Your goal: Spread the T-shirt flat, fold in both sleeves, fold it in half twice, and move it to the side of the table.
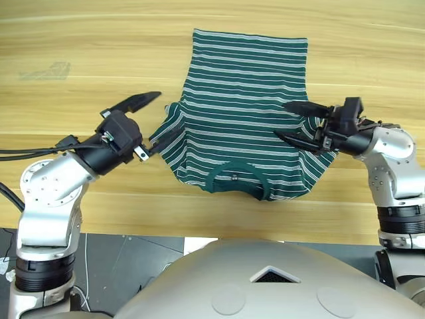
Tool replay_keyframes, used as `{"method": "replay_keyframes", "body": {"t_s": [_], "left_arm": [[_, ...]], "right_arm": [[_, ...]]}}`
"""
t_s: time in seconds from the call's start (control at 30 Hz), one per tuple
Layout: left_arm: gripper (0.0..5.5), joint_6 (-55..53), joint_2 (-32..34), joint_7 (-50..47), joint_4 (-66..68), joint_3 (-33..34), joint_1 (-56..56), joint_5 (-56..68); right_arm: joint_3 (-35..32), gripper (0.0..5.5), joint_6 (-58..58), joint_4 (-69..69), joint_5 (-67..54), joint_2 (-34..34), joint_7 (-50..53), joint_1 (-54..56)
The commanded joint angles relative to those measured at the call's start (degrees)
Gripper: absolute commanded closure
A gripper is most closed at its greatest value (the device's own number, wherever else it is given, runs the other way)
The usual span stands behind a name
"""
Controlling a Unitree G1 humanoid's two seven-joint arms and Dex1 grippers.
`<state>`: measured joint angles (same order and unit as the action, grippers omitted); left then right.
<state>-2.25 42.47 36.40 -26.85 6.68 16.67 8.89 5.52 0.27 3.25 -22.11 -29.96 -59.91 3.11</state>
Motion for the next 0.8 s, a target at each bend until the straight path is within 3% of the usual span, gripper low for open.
{"method": "replay_keyframes", "body": {"t_s": [0.03, 0.2, 0.33, 0.53, 0.8], "left_arm": [[2.46, 8.7, 1.8, -4.2, 10.4, -6.0, -2.9, -16.3], [2.46, 19.2, 3.6, -9.6, 21.6, -15.6, -8.6, -36.2], [2.46, 23.6, 2.5, -11.3, 27.8, -19.0, -11.1, -39.5], [2.46, 26.7, 2.4, -14.4, 33.7, -20.4, -12.1, -41.1], [2.46, 25.9, 8.9, -11.8, 22.6, -15.5, -2.1, -39.9]], "right_arm": [[2.3, 2.63, -9.6, -7.6, 13.8, 0.6, 8.0, 5.3], [7.8, 2.63, -18.3, -12.9, 28.5, -1.5, 13.1, 7.5], [10.3, 2.63, -21.9, -15.1, 33.3, -3.2, 13.9, 6.5], [11.1, 2.63, -24.5, -18.6, 36.3, -4.1, 16.1, 6.3], [11.1, 2.63, -25.5, -19.5, 37.1, -5.1, 17.7, 5.7]]}}
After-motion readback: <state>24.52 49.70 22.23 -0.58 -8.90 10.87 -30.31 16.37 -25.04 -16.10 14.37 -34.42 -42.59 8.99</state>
